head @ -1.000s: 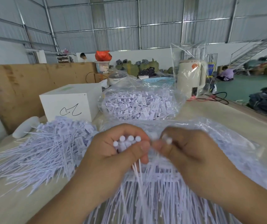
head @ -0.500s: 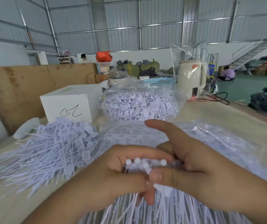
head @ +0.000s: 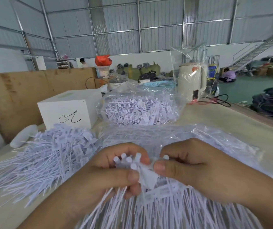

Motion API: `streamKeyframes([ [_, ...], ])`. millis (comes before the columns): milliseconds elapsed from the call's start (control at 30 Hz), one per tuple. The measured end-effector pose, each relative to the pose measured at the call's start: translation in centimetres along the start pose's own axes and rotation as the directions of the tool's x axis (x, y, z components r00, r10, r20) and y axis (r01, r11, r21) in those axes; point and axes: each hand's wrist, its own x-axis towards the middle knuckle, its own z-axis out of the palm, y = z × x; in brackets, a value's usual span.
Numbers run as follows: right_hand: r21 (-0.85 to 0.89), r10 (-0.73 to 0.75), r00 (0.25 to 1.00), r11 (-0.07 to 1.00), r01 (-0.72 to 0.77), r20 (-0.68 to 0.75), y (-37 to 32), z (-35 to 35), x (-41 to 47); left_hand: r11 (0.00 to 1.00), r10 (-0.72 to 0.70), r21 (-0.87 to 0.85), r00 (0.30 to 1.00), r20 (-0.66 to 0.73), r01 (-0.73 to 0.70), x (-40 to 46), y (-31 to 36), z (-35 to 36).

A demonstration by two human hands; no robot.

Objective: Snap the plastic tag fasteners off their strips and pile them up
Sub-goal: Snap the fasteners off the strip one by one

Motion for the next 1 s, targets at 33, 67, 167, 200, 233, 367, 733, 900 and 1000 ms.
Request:
streamKeyframes([
  [33, 0.015, -0.002, 1.0, 1.0, 0.002, -0.009, 0.0, 0.0, 0.0, 0.998, -0.011, -0.055, 1.0, 0.007, 0.012, 0.0, 0.0, 0.0],
  [67, 0.027, 0.006, 1.0, 1.0, -0.006, -0.018, 0.0, 0.0, 0.0, 0.996, -0.018, -0.086, 1.0, -0.007, 0.017, 0.0, -0.1, 0.2],
  [167, 0.032, 0.029, 0.998, 0.999, -0.027, -0.06, 0.0, 0.0, 0.1, 1.0, -0.002, -0.022, 0.989, -0.15, -0.002, 0.3, -0.4, 0.8],
  [200, 0.009, 0.024, 0.996, 1.0, -0.024, -0.087, -0.1, 0.2, 0.1, 1.0, 0.013, 0.024, 0.977, -0.211, -0.008, 0.3, -0.4, 1.0],
  [233, -0.019, 0.017, 0.993, 1.0, -0.02, -0.12, -0.1, 0.5, 0.2, 0.998, 0.031, 0.064, 0.964, -0.265, -0.015, 0.4, -0.4, 1.2],
  [367, 0.063, 0.071, 0.908, 0.997, -0.049, -0.413, -0.4, 0.9, 0.5, 0.986, 0.144, 0.141, 0.902, -0.407, -0.094, 0.8, -0.5, 2.2],
  [733, 0.104, -0.028, 1.0, 0.994, 0.029, -0.012, 0.7, 1.7, 0.2, 0.979, 0.064, 0.205, 0.981, -0.185, -0.025, 0.4, -0.3, 2.0],
  [900, 0.096, -0.012, 1.0, 0.995, 0.011, 0.002, 0.8, 1.7, 0.4, 0.984, -0.11, 0.149, 0.992, 0.063, 0.1, 0.1, 0.4, 1.3],
  [1000, 0.05, 0.0, 1.0, 0.999, -0.001, 0.015, 0.7, 1.6, 0.4, 0.983, -0.089, 0.166, 0.994, 0.062, 0.078, 0.2, 0.3, 1.1],
])
